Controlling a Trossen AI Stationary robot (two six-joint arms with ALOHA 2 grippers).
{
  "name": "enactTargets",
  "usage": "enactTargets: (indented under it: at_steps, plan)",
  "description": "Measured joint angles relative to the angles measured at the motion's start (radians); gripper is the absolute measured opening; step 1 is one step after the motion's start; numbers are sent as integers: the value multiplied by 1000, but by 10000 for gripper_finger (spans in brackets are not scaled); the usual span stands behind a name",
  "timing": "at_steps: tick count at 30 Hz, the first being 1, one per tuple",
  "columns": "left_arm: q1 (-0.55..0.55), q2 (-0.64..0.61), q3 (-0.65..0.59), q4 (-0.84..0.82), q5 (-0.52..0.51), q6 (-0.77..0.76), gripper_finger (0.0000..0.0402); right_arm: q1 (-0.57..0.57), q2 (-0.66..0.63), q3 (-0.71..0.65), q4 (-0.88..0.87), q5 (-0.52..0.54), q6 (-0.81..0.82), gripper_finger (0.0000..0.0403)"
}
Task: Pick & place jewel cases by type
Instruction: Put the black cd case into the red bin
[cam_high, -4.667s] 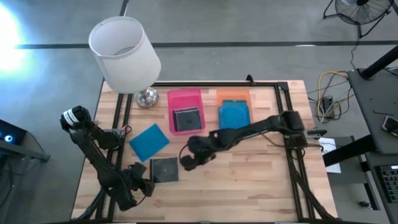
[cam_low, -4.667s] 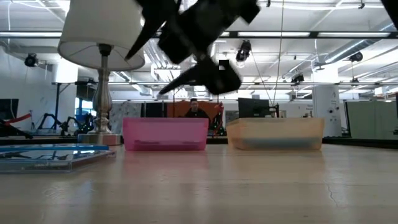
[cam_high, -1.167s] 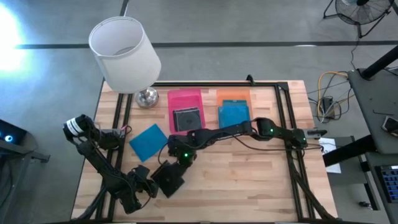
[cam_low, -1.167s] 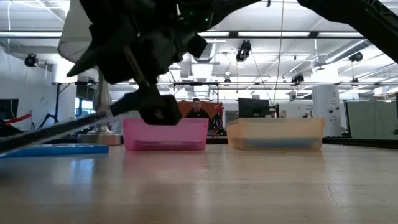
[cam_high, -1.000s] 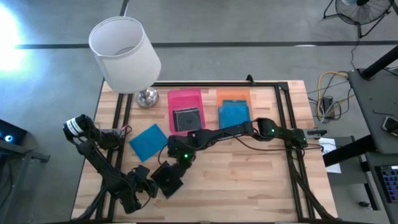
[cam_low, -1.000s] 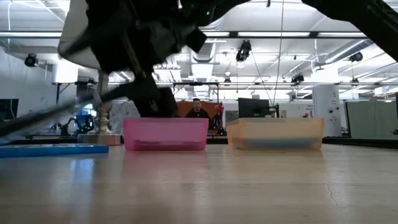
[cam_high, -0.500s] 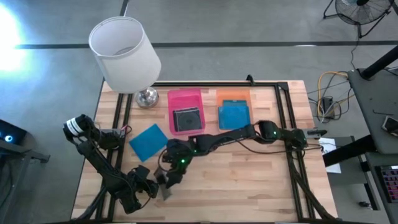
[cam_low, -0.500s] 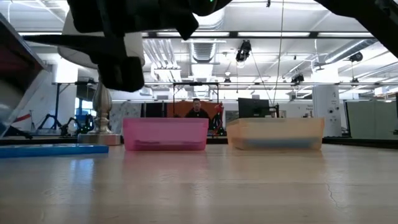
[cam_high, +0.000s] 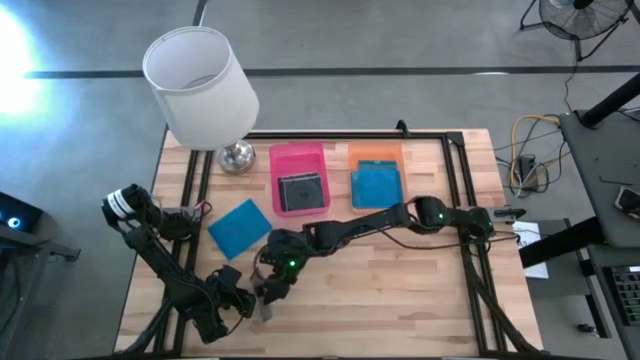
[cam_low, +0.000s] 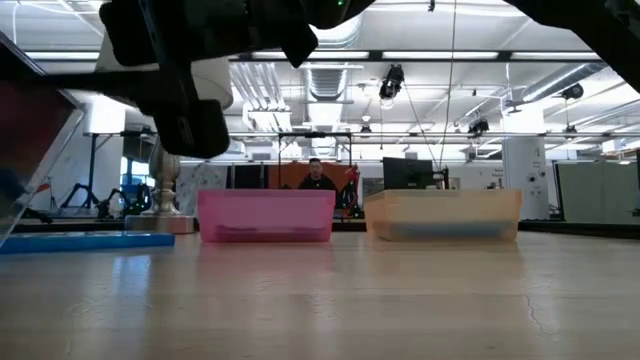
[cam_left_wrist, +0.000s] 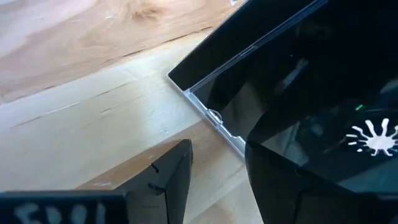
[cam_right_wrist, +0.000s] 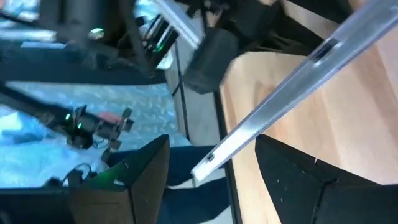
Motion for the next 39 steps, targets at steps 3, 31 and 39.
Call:
enactTargets:
  at_steps: [3, 31, 39]
  plan:
    - [0, 0, 0, 1, -5, 0, 139, 1, 3, -2, -10, 52, 20, 233]
    - [0, 2, -2, 16, -79, 21, 139, -3, 31, -8, -87, 141, 123, 197]
    - [0, 2, 1, 28, -110, 46, 139, -3, 31, -9, -91, 140, 166, 128]
